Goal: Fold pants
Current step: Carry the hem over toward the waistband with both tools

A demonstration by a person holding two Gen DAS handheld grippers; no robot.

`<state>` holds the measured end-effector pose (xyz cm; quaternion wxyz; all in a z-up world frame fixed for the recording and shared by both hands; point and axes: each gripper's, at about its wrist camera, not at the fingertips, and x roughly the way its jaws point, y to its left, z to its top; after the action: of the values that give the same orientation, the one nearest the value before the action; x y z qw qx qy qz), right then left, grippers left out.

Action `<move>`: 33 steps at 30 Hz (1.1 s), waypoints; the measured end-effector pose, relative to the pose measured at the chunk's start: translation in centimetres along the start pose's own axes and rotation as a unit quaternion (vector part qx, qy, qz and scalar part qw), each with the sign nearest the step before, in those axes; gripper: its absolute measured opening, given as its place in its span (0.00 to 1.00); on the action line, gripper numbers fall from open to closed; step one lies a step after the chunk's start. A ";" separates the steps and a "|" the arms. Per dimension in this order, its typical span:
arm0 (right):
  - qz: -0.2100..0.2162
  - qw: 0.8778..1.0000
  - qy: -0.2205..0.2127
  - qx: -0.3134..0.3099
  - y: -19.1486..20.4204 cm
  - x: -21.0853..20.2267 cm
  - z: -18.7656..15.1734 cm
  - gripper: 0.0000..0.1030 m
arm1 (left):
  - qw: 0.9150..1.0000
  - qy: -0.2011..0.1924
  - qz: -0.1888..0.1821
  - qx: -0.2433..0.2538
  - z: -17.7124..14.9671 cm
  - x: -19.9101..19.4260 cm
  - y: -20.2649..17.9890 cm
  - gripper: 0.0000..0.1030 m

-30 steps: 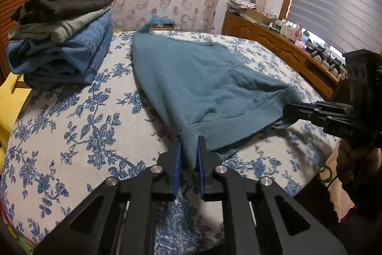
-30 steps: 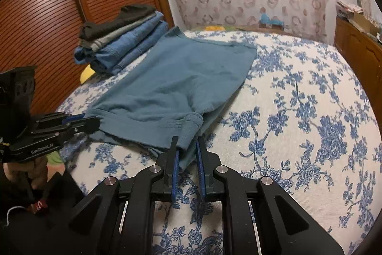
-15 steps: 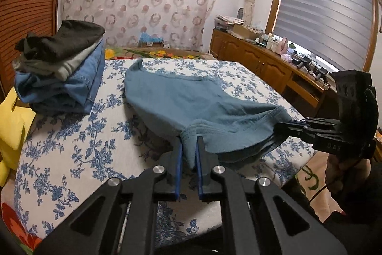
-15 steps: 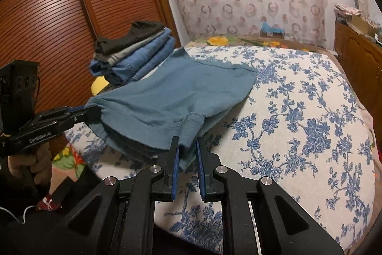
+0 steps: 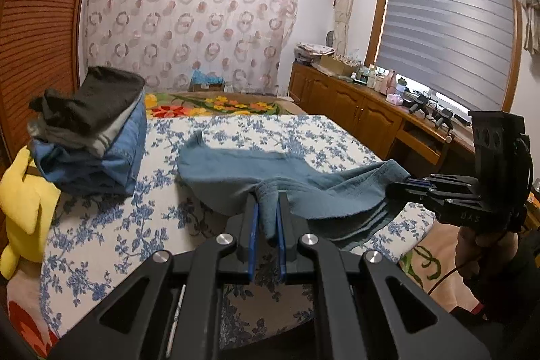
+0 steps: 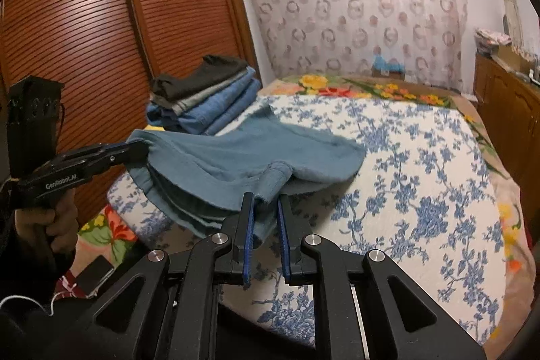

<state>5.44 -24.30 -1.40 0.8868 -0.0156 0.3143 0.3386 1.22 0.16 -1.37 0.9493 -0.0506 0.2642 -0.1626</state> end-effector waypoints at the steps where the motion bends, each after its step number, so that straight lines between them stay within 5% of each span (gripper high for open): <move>1: 0.000 1.000 -0.003 -0.002 0.1 -0.2 0.1 0.10 | 1.000 -0.003 -0.001 0.002 0.2 -0.2 -0.1 0.06; 9: -0.003 1.000 -0.016 -0.008 0.1 -1.3 0.6 0.10 | 1.000 -0.008 -0.001 0.008 0.7 -0.5 -0.7 0.06; 33: -0.023 0.999 0.013 -0.029 -4.6 7.9 4.4 0.10 | 0.999 0.028 0.026 0.001 4.6 9.0 3.8 0.07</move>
<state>15.17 -22.12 -3.18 0.8895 -0.0532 0.3150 0.3266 11.95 0.73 -2.55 0.9456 -0.0382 0.2916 -0.1392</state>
